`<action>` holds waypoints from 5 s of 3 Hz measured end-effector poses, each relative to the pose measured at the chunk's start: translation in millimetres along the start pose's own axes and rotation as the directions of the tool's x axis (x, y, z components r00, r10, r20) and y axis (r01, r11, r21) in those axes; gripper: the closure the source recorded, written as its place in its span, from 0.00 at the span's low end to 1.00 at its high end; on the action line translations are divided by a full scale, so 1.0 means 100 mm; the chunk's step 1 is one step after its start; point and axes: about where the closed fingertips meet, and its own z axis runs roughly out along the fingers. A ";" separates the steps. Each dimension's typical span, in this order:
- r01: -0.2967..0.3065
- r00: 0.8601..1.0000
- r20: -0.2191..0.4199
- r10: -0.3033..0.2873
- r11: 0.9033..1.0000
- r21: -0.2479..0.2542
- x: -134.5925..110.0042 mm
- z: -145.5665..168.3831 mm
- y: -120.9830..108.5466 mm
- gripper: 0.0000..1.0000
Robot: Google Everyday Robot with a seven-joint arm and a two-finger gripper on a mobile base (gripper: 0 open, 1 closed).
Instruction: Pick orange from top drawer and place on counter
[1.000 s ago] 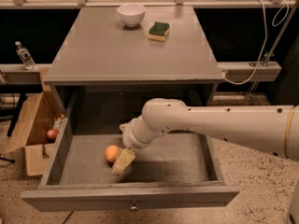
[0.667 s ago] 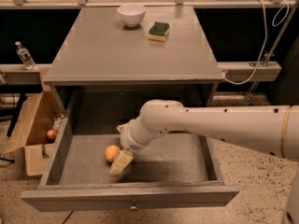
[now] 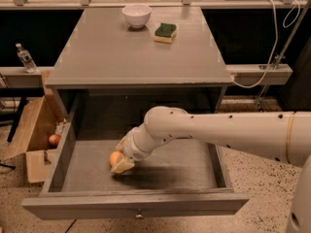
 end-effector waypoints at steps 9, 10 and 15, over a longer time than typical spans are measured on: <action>0.029 0.942 0.304 -0.143 0.936 0.352 -0.77 -3.14 -1.31 1.00; -0.012 0.942 0.319 -0.103 0.941 0.338 -0.77 -3.13 -1.31 1.00; -0.360 0.909 0.353 0.222 0.845 0.396 -0.17 -2.96 -2.98 0.97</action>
Offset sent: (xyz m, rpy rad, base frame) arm 0.0218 -0.0386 0.0323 0.1971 -0.0139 -0.0226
